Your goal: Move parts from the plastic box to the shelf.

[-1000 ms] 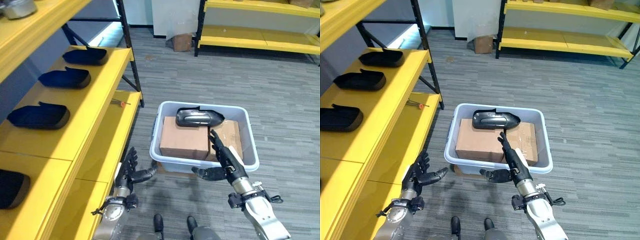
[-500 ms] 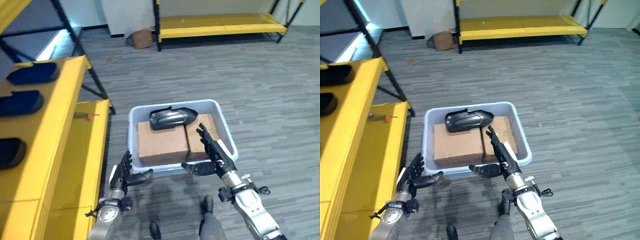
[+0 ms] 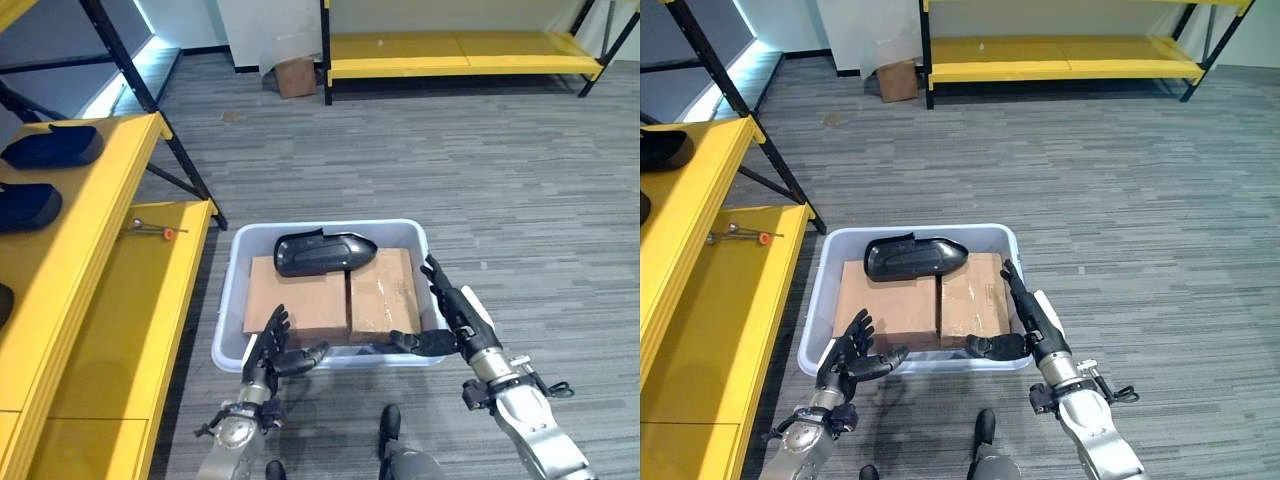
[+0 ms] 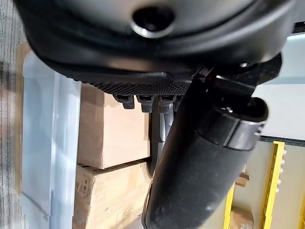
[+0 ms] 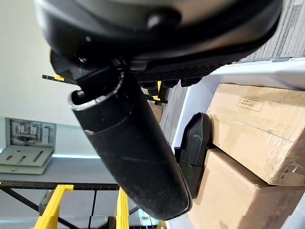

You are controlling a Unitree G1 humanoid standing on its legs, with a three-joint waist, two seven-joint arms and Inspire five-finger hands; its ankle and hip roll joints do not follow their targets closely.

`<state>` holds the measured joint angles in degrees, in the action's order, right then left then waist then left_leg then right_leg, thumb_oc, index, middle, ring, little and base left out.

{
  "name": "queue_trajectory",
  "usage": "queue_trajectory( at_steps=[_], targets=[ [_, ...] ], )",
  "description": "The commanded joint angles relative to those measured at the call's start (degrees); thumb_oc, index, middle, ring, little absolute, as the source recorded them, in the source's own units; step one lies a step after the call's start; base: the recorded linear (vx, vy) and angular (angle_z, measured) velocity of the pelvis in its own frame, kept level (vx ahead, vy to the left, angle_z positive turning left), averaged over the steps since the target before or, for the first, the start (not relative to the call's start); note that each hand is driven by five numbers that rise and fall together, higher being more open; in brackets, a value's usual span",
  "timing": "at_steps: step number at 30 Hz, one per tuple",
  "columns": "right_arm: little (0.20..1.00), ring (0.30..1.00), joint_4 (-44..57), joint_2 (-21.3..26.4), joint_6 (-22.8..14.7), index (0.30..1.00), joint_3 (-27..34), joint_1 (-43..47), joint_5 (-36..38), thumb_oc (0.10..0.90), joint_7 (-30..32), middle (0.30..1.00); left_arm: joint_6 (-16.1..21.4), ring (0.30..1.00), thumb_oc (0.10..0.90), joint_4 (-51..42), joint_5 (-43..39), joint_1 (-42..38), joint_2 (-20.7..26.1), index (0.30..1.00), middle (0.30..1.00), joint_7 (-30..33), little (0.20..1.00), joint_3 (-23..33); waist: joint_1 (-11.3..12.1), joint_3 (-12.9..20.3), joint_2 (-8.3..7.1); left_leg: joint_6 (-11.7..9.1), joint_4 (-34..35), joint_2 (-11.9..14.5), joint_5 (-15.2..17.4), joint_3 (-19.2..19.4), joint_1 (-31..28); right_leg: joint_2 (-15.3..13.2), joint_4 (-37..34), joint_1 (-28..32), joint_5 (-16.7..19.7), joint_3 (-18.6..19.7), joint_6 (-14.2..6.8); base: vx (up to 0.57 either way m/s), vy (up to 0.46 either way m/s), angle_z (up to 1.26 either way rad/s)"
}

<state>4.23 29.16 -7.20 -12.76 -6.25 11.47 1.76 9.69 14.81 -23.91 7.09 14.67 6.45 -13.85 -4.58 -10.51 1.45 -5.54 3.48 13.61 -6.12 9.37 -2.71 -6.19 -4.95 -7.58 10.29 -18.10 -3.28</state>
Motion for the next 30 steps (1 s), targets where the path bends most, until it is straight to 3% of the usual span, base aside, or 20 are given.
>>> queue_trajectory(
  at_steps=[1,3,4,5,7,8,9,11,13,15,18,24,30],
  targets=[
    [1.000,1.000,8.6,-1.6,-6.2,1.000,0.6,3.0,1.5,0.900,0.4,1.000,4.4,1.000,0.900,-6.0,1.6,-2.1,4.9,1.000,1.000,-0.8,1.000,2.3,-0.6,0.7,-3.04,-0.7,-1.5,-4.3,4.6,-0.4,-1.0,-3.0,2.8,2.4,-5.0,1.6,-3.9,0.04,-0.113,0.26],
    [1.000,1.000,8.8,-1.2,-6.4,1.000,0.7,2.9,1.5,0.900,0.6,1.000,4.4,1.000,0.900,-6.3,1.6,-1.9,5.1,1.000,1.000,-0.8,1.000,2.8,-0.5,-0.4,-2.95,-1.0,-7.0,-3.8,4.9,-1.1,1.4,-2.8,3.7,2.5,-6.4,1.6,-2.9,0.00,-0.132,0.36],
    [1.000,1.000,8.7,-0.4,-6.5,1.000,0.4,3.8,1.4,0.900,0.8,1.000,4.8,1.000,0.900,-6.5,1.3,-2.1,5.2,1.000,1.000,-0.2,1.000,3.0,0.7,-3.1,-3.53,-1.6,-18.2,-5.4,3.6,-5.5,7.2,-2.7,4.0,3.1,-6.9,2.2,-1.6,-0.08,-0.138,0.30],
    [1.000,1.000,8.6,0.1,-6.8,1.000,0.2,4.6,1.2,0.900,1.0,1.000,5.0,1.000,0.900,-6.6,0.9,-2.4,5.3,1.000,1.000,0.1,1.000,3.0,1.4,-4.4,-3.98,-2.2,-19.6,-6.5,2.4,-8.2,9.7,-2.8,4.0,3.1,-7.1,2.3,-1.5,-0.03,-0.061,0.43],
    [1.000,1.000,8.9,0.9,-6.8,1.000,1.2,4.8,0.0,0.900,1.9,1.000,4.7,1.000,0.900,-7.9,0.2,-1.6,5.8,1.000,1.000,-0.6,1.000,2.7,2.0,-4.6,-5.02,-1.0,-10.8,-2.4,2.3,-8.1,12.1,-4.2,3.3,4.1,-7.8,1.7,-2.9,0.10,0.137,0.37],
    [1.000,1.000,8.7,1.4,-6.7,1.000,1.8,5.5,-1.1,0.900,3.0,1.000,4.6,1.000,0.900,-8.1,0.5,-1.3,6.3,1.000,1.000,-0.7,1.000,2.4,2.2,-4.9,-5.06,-1.7,-5.9,1.1,-1.6,-7.3,14.1,-5.3,3.1,4.4,-7.8,1.8,-3.9,0.14,0.289,0.21],
    [1.000,1.000,8.4,1.7,-6.7,1.000,2.1,5.9,-2.0,0.900,3.7,1.000,4.4,1.000,0.900,-8.0,0.7,-0.9,6.3,1.000,1.000,-0.6,1.000,2.4,2.3,-4.9,-4.57,-2.3,-3.7,2.2,-3.5,-6.4,14.8,-5.9,2.6,4.8,-7.8,2.0,-4.8,0.21,0.427,0.22],
    [1.000,1.000,8.1,1.3,-6.4,1.000,1.6,6.4,-3.7,0.900,3.8,1.000,4.4,1.000,0.900,-7.5,0.5,-0.6,6.2,1.000,1.000,-0.6,1.000,2.6,2.8,-4.5,-3.88,-2.8,-1.8,1.8,-2.1,-5.2,12.4,-5.9,2.0,4.9,-7.2,3.6,-5.3,0.15,0.333,-0.41],
    [1.000,1.000,7.0,0.9,-6.0,1.000,1.7,9.9,-7.7,0.900,6.0,1.000,5.0,1.000,0.900,-8.9,-0.2,-1.0,6.8,1.000,1.000,-0.7,1.000,2.9,3.1,-5.0,-3.78,-2.1,-3.4,-0.6,-0.2,-3.2,13.0,-8.0,1.8,3.3,-4.7,5.0,-6.4,0.03,0.370,-0.74],
    [1.000,1.000,5.2,0.1,-5.4,1.000,0.5,14.8,-10.6,0.900,8.6,1.000,5.7,1.000,0.900,-9.6,-0.1,-3.0,8.5,1.000,1.000,0.1,1.000,2.5,4.0,-6.6,-5.25,-0.9,-5.6,-2.4,1.8,-1.1,14.6,-10.1,1.5,1.0,-2.4,6.1,-7.4,-0.04,0.262,-0.47],
    [1.000,1.000,3.6,0.1,-4.6,1.000,0.5,18.9,-13.0,0.900,11.3,1.000,6.1,1.000,0.900,-10.1,-0.2,-5.3,9.2,1.000,1.000,1.5,1.000,2.3,4.8,-8.0,-6.15,-0.5,-7.5,-3.5,2.5,0.4,17.2,-11.9,0.8,-0.8,-0.7,5.8,-8.0,-0.03,0.124,-0.14],
    [1.000,1.000,0.8,1.0,-2.7,1.000,0.2,27.1,-19.1,0.900,15.6,1.000,6.4,1.000,0.900,-11.3,-0.5,-6.8,9.6,1.000,1.000,3.5,1.000,2.4,6.3,-10.2,-7.52,-0.2,-9.5,-4.4,3.0,0.8,21.5,-13.6,0.5,-3.6,1.4,4.2,-8.8,-0.02,0.055,0.19],
    [1.000,1.000,-1.5,3.2,-0.6,1.000,-1.4,34.1,-26.2,0.900,18.1,1.000,6.6,1.000,0.900,-12.4,-0.3,-7.5,9.7,1.000,1.000,4.6,1.000,2.7,7.6,-12.4,-7.88,-0.6,-10.5,-4.1,2.6,0.4,24.8,-13.8,0.7,-5.7,2.2,2.7,-9.1,-0.02,-0.006,0.01]
  ],
)
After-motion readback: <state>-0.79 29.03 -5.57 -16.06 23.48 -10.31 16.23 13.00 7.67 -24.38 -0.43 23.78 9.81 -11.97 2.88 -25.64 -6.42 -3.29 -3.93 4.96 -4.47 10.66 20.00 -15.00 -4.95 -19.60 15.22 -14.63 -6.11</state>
